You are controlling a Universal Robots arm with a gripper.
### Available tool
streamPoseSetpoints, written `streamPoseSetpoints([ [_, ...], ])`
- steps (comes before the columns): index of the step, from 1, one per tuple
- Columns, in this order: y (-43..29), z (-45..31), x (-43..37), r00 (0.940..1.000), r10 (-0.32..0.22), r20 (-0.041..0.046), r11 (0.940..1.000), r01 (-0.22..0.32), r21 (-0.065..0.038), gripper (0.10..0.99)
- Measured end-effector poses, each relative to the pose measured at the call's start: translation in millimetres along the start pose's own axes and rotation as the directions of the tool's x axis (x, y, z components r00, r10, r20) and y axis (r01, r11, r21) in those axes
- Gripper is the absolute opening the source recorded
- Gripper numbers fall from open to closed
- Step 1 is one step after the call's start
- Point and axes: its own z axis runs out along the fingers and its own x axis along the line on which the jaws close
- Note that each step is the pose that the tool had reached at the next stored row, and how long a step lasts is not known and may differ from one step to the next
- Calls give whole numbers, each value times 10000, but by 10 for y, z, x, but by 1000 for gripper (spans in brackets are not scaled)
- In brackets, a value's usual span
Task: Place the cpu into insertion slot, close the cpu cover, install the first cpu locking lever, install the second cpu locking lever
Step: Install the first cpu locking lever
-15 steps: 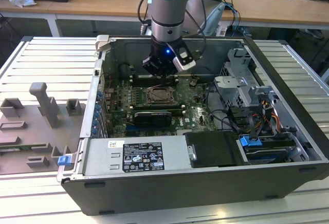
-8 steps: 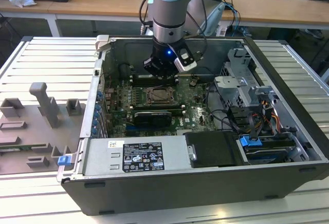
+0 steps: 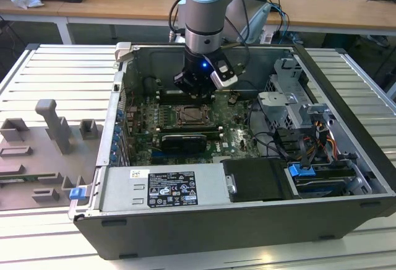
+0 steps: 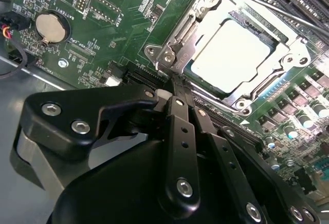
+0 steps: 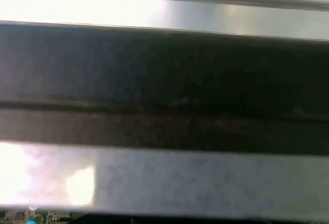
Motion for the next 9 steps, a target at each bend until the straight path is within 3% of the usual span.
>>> streamPoseSetpoints([
  [9, 11, -2, -2, 10000, 0, 4, 10000, 0, 10, 106],
])
